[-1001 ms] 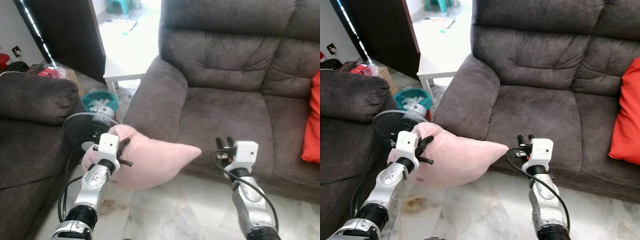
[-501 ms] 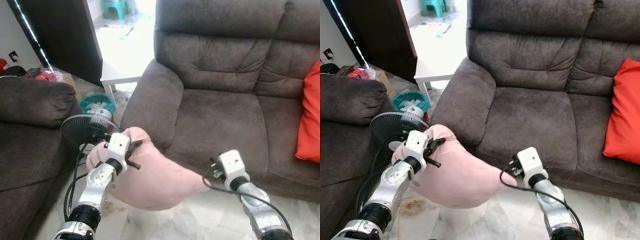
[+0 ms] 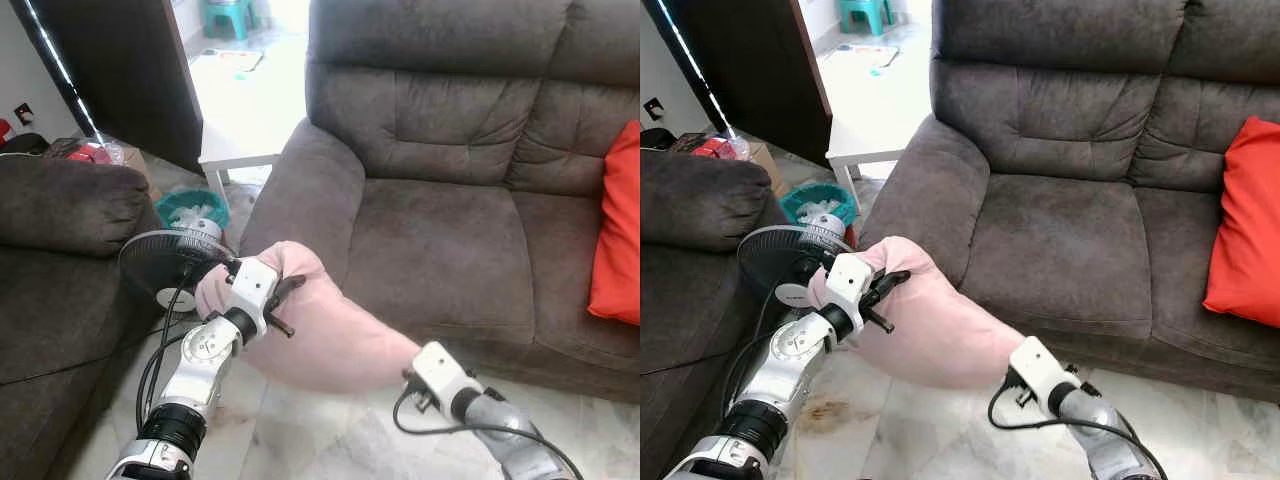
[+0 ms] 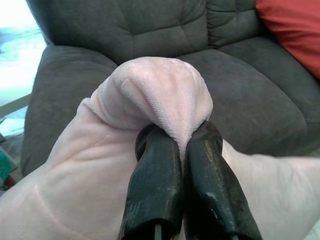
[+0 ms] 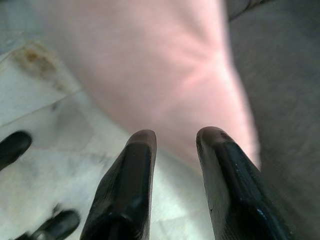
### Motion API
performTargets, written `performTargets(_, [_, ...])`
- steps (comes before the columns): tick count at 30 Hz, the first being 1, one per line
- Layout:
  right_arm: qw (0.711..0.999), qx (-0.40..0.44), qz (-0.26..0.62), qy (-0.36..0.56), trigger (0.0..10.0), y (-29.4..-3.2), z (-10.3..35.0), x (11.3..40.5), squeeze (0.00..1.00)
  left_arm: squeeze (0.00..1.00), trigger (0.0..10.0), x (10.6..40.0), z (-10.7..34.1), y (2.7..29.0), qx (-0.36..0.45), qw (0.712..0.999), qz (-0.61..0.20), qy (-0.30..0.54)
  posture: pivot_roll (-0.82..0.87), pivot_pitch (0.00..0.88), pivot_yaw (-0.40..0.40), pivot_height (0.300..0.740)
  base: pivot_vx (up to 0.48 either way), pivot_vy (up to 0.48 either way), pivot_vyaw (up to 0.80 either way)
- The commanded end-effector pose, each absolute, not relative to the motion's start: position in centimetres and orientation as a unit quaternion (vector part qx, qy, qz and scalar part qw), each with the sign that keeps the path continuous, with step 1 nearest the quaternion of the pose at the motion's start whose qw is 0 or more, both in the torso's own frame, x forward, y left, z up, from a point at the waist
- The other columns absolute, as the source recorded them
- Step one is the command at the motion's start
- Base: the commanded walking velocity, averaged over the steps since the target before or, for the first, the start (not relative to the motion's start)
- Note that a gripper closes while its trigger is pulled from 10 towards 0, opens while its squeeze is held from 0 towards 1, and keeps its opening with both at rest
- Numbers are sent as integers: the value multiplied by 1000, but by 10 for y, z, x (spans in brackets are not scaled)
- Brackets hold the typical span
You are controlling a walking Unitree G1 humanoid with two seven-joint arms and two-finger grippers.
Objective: Move the pillow to the sofa from floor
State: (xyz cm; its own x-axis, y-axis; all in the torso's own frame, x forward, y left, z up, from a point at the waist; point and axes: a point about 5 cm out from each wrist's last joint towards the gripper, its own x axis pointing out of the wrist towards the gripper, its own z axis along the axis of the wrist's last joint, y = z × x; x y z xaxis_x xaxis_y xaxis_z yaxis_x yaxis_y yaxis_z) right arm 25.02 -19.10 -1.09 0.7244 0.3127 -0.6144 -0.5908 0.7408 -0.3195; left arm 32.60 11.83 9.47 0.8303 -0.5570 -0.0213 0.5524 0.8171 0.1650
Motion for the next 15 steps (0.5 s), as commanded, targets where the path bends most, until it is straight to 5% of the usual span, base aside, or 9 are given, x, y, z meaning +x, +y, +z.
performTargets(1, [891,-253,246,284,10000,-191,-16,246,918,0,10000,329,117,113,102,943,-311,-65,33,37,5,740,0,0,0])
performTargets(2, [891,-254,245,285,10000,-191,-17,246,1000,0,10000,329,117,113,104,941,-314,-64,33,34,3,740,0,0,0])
performTargets(11, [894,-266,214,291,10000,-198,-20,245,1000,0,10000,327,116,109,123,933,-333,-58,34,24,0,740,0,0,0])
performTargets(15, [873,-300,233,305,10000,-199,-23,245,1000,0,10000,326,116,108,127,931,-338,-57,31,21,1,740,0,0,0])
